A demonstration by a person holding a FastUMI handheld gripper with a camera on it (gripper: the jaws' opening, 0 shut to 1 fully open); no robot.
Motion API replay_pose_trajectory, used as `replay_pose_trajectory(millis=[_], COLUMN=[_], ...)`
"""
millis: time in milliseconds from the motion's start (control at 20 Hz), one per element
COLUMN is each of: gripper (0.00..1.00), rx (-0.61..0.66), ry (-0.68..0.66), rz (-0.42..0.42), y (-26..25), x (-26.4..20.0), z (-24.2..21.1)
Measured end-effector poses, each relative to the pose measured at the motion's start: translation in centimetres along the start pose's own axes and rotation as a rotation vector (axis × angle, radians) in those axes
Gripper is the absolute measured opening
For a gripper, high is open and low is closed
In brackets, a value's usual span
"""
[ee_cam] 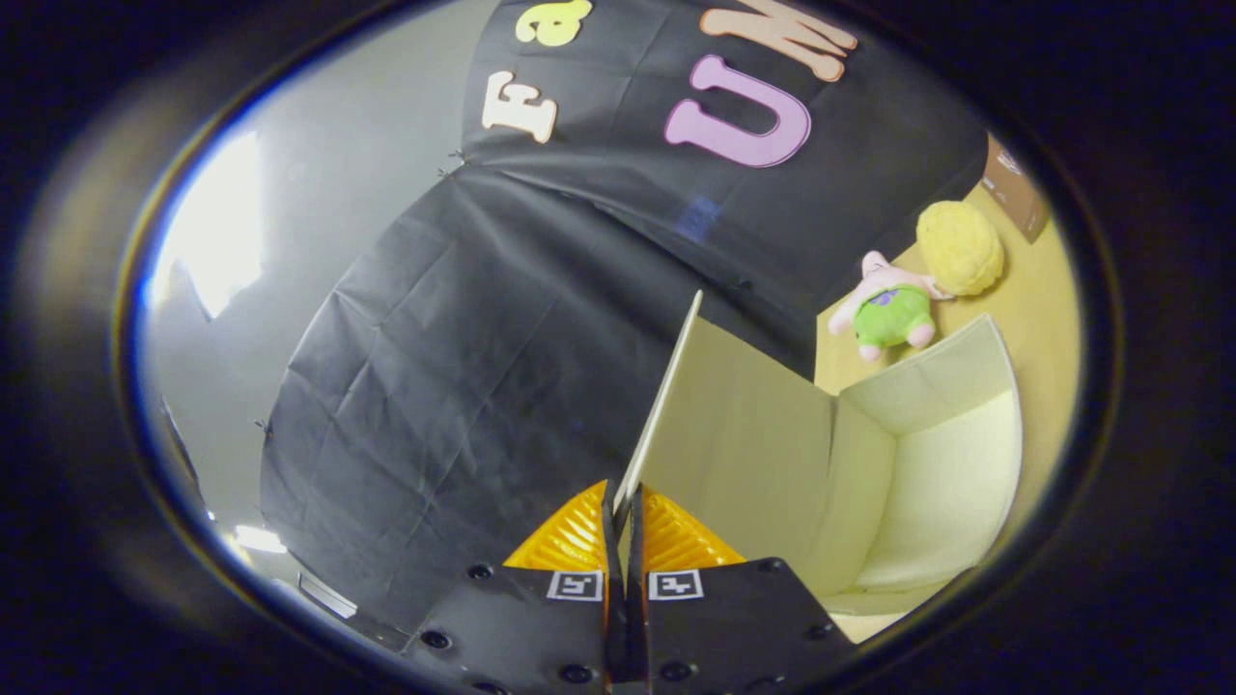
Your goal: Open the storage box then place both shoes into the box .Put the left shoe in first, then the right shoe, with the right side of both shoes facing outward in a uniform manner.
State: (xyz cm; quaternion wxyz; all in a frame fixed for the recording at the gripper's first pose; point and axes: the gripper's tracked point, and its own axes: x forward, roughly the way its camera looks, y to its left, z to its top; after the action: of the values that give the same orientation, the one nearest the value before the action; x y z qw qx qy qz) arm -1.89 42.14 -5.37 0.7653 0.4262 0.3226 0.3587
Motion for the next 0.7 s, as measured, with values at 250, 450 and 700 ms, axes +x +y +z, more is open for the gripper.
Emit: replay_pose_trajectory(millis=[250, 450, 700], gripper=[0.03, 0.05, 0.08], rx=[-0.048, -0.078, -0.166], ry=[0.034, 0.067, 0.121], rz=[-0.016, -0.039, -0.083], y=[0.9, 0.8, 0.0], x=[3.4, 5.8, 8.9], z=[-2.7, -5.1, -8.6])
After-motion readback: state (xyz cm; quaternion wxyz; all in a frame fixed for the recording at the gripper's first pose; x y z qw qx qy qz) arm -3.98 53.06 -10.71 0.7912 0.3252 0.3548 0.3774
